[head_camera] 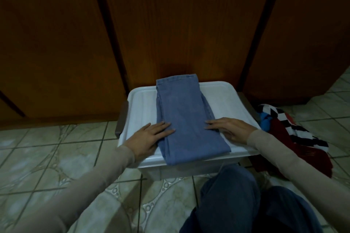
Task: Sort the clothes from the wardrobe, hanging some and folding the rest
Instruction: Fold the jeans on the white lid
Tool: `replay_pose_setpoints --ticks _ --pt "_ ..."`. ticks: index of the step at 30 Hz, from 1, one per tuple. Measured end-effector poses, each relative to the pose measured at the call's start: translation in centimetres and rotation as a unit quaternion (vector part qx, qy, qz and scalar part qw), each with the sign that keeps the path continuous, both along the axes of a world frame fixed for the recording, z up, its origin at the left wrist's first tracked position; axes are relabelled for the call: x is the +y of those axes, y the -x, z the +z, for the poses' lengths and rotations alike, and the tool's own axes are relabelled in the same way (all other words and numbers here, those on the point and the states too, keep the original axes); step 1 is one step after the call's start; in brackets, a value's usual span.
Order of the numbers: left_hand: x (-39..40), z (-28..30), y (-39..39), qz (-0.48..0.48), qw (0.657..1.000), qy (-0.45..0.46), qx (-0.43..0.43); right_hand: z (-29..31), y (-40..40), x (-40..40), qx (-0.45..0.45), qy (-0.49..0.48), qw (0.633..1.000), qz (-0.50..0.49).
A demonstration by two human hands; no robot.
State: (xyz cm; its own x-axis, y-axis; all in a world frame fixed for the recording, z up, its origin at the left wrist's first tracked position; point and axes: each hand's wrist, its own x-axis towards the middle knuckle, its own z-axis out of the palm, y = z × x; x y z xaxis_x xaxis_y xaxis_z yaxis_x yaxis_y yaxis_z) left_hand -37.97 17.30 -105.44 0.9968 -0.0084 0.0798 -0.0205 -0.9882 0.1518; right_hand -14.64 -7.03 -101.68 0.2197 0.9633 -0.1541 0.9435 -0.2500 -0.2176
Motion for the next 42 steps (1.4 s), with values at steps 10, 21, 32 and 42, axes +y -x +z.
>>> replay_pose_setpoints --ticks 10,21,32,42 --pt "-2.4 -0.3 0.6 0.061 0.996 0.029 -0.052 0.3 0.2 0.0 0.003 -0.017 1.0 -0.005" --pt "-3.7 2.1 -1.4 0.29 0.915 0.274 -0.061 0.1 1.3 0.8 0.103 -0.018 0.986 -0.129" --pt "-5.0 2.4 -2.6 0.361 0.854 0.358 -0.111 -0.9 2.9 2.4 0.27 -0.156 0.916 -0.25" --pt "-5.6 2.6 -4.0 0.471 0.821 0.29 -0.142 -0.9 3.1 4.0 0.187 -0.2 0.912 -0.305"
